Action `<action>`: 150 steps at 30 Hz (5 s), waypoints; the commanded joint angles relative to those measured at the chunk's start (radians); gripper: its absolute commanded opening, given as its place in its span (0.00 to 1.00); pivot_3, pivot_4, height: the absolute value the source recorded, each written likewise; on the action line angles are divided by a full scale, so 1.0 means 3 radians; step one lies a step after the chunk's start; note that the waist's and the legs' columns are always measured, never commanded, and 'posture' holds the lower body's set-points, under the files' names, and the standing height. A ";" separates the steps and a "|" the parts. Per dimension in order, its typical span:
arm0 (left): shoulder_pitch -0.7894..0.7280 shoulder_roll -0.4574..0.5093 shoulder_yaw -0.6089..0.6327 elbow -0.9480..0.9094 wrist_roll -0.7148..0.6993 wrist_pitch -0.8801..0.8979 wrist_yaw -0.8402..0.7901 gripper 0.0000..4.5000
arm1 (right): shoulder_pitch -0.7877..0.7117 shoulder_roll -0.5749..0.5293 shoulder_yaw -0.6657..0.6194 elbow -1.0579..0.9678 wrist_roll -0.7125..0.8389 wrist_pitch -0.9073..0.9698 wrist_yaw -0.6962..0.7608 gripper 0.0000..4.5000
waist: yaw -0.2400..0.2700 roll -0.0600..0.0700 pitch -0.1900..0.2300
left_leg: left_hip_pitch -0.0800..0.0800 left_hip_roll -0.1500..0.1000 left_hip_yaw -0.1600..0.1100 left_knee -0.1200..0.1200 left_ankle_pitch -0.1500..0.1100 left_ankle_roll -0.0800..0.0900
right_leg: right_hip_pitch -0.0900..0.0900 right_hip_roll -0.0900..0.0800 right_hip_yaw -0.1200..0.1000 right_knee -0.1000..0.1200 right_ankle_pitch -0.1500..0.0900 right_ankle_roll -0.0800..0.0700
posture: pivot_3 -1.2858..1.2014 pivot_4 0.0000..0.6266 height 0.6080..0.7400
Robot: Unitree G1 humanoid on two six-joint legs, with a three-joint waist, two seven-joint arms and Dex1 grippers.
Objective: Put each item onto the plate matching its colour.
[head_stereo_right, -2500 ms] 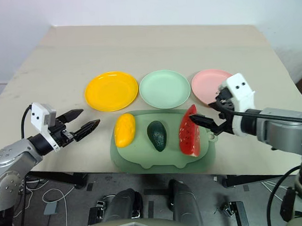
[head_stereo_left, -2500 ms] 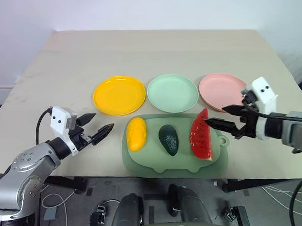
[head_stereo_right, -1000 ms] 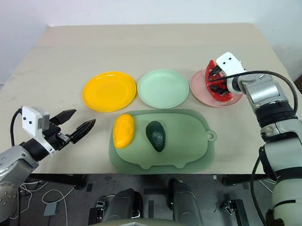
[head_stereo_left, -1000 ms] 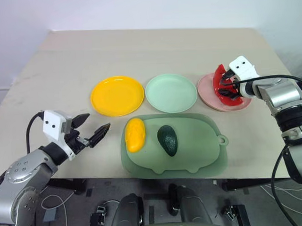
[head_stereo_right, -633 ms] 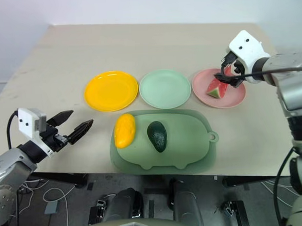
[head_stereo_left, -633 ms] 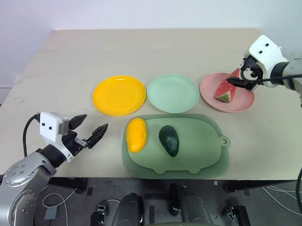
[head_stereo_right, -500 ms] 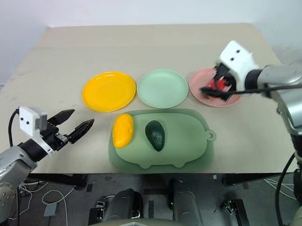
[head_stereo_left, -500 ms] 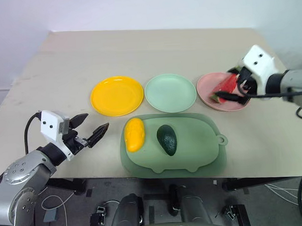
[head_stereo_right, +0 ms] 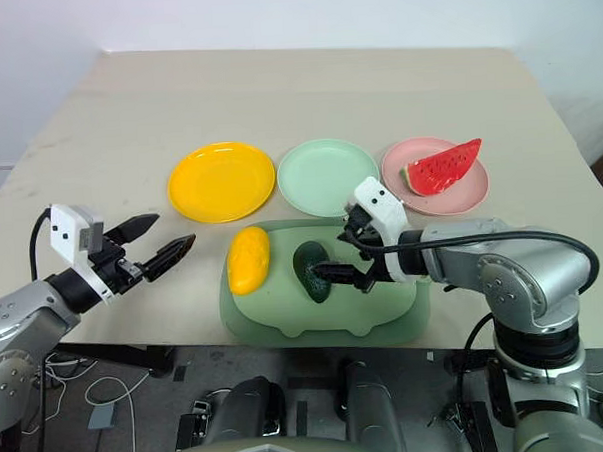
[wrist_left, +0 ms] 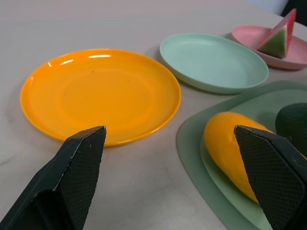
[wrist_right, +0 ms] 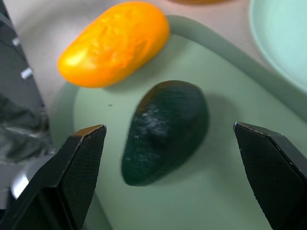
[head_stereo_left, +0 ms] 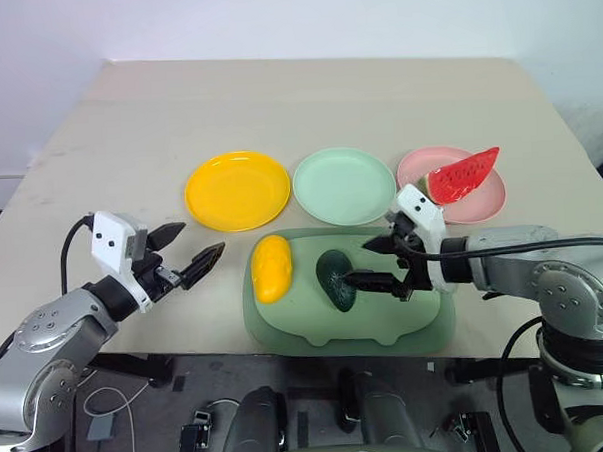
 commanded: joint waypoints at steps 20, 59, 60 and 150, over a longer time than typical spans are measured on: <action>0.0119 0.0064 0.0172 -0.0222 -0.0163 0.0001 0.0109 1.00 | -0.0228 0.0188 0.0803 0.0175 -0.0072 -0.0049 -0.0869 0.99 | -0.0007 0.0000 0.0000 | 0.0000 -0.0001 0.0000 -0.0001 0.0000 0.0000 | 0.0000 0.0001 0.0000 0.0000 0.0000 0.0000 | 0.52 0.24 1.00; 0.0371 0.0034 0.0351 -0.0647 -0.0325 0.0156 0.0503 1.00 | -0.1495 -0.0105 0.1305 0.3174 -0.2256 -0.3828 0.0576 0.99 | -0.0073 0.0003 0.0002 | -0.0004 0.0002 0.0003 -0.0005 0.0000 0.0001 | -0.0006 0.0001 0.0000 -0.0001 0.0000 0.0001 | 0.52 0.24 1.00; 0.0356 0.0022 0.0347 -0.0718 -0.0422 0.0231 0.0595 1.00 | -0.1408 -0.0204 0.1192 0.3055 -0.2241 -0.3954 0.0596 0.99 | -0.0067 0.0004 0.0003 | -0.0005 0.0002 0.0000 -0.0005 0.0000 0.0001 | -0.0006 0.0001 0.0000 -0.0001 0.0000 0.0001 | 0.52 0.24 1.00; 0.0119 -0.0069 0.0318 0.0101 0.0672 -0.0131 0.0384 0.99 | 0.1202 -0.0963 -0.0713 0.1819 -0.1007 -0.3657 0.1296 1.00 | 0.0031 -0.0002 0.0005 | 0.0004 -0.0002 -0.0002 -0.0001 0.0004 -0.0005 | 0.0007 0.0000 -0.0002 -0.0004 -0.0007 -0.0011 | 0.52 0.24 1.00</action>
